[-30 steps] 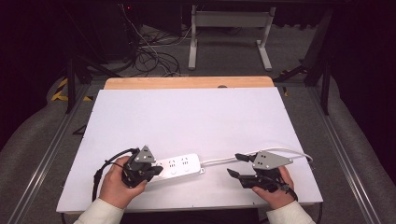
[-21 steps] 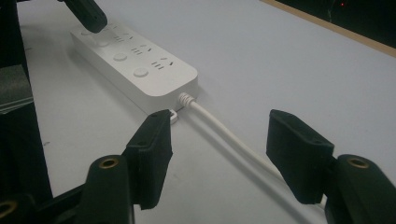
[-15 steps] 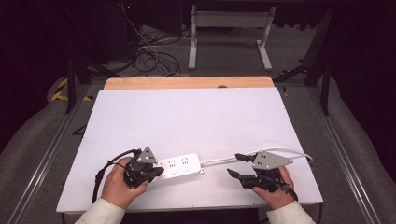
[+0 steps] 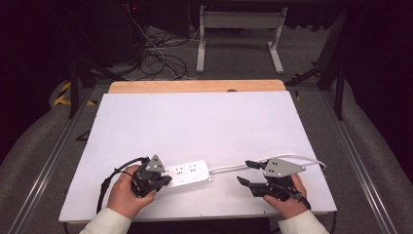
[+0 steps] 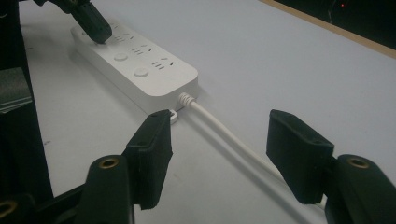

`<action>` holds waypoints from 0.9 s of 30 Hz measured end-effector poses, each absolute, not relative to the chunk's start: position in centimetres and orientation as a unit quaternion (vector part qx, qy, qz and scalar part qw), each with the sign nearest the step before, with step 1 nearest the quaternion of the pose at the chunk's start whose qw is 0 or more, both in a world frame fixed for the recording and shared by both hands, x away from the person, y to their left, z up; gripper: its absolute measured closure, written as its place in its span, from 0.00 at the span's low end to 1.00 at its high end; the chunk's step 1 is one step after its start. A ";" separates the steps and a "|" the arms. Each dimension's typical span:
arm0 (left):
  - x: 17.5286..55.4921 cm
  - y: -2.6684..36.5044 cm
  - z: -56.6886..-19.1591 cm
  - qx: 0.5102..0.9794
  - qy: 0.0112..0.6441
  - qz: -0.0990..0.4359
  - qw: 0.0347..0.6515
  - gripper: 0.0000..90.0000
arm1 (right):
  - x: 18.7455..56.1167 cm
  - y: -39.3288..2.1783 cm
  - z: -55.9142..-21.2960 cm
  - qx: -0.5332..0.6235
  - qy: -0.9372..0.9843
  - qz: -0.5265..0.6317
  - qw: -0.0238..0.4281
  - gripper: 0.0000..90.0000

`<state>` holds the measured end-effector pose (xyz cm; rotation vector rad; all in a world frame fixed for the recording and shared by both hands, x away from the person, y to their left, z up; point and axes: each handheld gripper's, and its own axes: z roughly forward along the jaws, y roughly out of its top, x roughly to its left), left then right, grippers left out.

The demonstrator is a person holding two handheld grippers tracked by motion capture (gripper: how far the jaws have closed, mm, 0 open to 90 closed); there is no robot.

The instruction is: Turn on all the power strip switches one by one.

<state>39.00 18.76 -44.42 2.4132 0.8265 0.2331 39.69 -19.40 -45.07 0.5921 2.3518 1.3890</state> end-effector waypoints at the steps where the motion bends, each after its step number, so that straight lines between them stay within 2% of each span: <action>1: 39.0 18.8 -44.4 0.903 0.309 0.087 0.286 1.00 | 39.7 -19.4 -45.1 0.208 0.829 0.489 0.173 0.45; 27: 38.8 18.7 -44.9 0.897 0.318 0.096 0.293 1.00 | 39.6 -19.3 -45.0 0.205 0.829 0.490 0.173 0.45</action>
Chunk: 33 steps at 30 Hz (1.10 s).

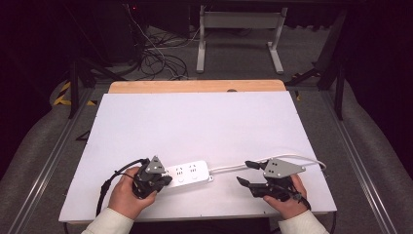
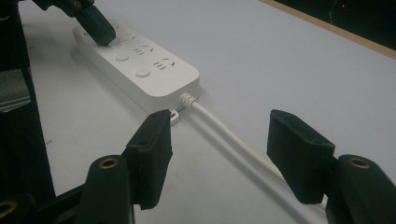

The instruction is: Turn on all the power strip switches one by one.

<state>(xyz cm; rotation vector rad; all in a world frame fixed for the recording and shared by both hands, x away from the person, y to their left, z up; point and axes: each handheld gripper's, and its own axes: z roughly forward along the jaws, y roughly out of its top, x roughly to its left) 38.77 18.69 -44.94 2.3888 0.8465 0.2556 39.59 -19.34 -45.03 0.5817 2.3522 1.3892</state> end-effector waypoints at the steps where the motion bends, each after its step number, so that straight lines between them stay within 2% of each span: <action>1: 38.8 18.7 -44.9 0.897 0.317 0.097 0.293 1.00 | 39.6 -19.3 -45.0 0.206 0.829 0.490 0.173 0.45; 15: 38.6 18.9 -45.4 0.891 0.322 0.096 0.306 1.00 | 39.5 -19.2 -45.0 0.205 0.829 0.491 0.172 0.45; 21: 38.0 18.4 -44.5 0.892 0.314 0.143 0.293 1.00 | 39.5 -19.2 -45.0 0.204 0.828 0.492 0.173 0.45; 25: 38.4 19.0 -43.2 0.881 0.320 0.122 0.328 1.00 | 39.7 -19.2 -45.1 0.207 0.829 0.492 0.169 0.45; 33: 38.6 18.7 -43.2 0.882 0.316 0.116 0.330 1.00 | 39.7 -19.3 -45.1 0.208 0.828 0.491 0.170 0.44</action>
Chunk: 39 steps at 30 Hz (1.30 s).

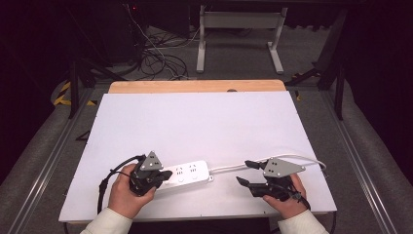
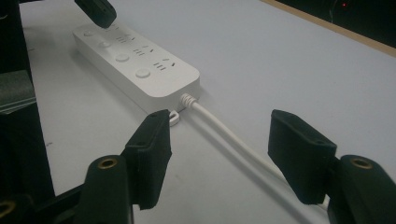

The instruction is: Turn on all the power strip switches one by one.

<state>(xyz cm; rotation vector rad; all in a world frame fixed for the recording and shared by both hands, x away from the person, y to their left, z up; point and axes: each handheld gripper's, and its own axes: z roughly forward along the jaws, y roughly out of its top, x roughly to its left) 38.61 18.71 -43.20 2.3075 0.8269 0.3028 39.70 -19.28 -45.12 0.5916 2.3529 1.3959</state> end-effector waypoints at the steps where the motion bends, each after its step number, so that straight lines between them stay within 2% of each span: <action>1: 38.6 18.5 -43.2 0.882 0.316 0.116 0.330 1.00 | 39.7 -19.3 -45.1 0.208 0.829 0.491 0.170 0.44; 20: 39.7 15.9 -43.9 0.895 0.299 0.101 0.314 1.00 | 39.7 -19.5 -44.9 0.220 0.820 0.497 0.180 0.34; 39: 39.9 15.2 -44.8 0.900 0.296 0.101 0.303 1.00 | 39.7 -19.6 -44.9 0.217 0.820 0.497 0.180 0.34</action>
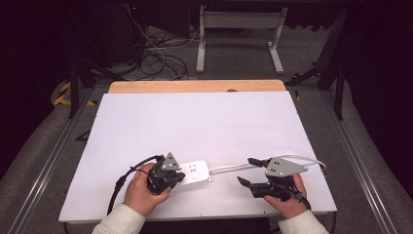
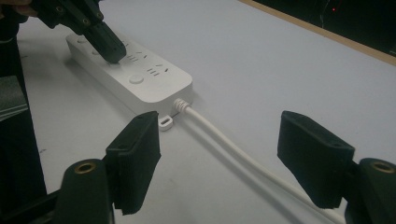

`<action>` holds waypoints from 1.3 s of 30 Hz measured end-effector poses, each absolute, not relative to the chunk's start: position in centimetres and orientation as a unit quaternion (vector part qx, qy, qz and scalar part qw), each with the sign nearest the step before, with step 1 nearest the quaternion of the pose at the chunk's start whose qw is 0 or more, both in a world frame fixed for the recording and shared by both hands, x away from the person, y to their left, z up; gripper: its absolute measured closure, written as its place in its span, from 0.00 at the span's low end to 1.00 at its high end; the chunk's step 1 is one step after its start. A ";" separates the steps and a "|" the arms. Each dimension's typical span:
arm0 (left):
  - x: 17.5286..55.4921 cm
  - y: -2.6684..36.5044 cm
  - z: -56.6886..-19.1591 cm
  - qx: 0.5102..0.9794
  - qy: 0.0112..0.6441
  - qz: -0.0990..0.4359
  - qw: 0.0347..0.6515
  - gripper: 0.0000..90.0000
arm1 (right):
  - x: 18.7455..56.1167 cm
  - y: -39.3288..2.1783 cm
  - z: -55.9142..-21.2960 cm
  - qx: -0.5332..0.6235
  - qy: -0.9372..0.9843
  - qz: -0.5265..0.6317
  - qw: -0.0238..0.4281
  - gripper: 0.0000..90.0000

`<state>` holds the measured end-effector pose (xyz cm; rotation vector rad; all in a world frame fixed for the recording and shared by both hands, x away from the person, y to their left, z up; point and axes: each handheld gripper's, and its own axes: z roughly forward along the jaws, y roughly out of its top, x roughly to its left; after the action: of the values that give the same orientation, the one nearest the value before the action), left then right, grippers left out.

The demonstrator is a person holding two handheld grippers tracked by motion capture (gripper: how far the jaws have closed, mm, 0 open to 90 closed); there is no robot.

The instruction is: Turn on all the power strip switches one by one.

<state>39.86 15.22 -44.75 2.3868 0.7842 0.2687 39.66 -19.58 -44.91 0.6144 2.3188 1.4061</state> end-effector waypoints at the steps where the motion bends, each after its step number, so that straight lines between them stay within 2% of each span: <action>1: 39.9 15.2 -44.8 0.900 0.295 0.104 0.303 1.00 | 39.7 -19.6 -44.9 0.217 0.820 0.497 0.180 0.34; 39: 39.4 15.2 -45.3 0.899 0.295 0.125 0.300 1.00 | 39.7 -19.4 -45.0 0.215 0.822 0.497 0.175 0.35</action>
<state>39.45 15.22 -45.30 2.3851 0.7831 0.3329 39.66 -19.42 -45.02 0.6105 2.3300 1.4081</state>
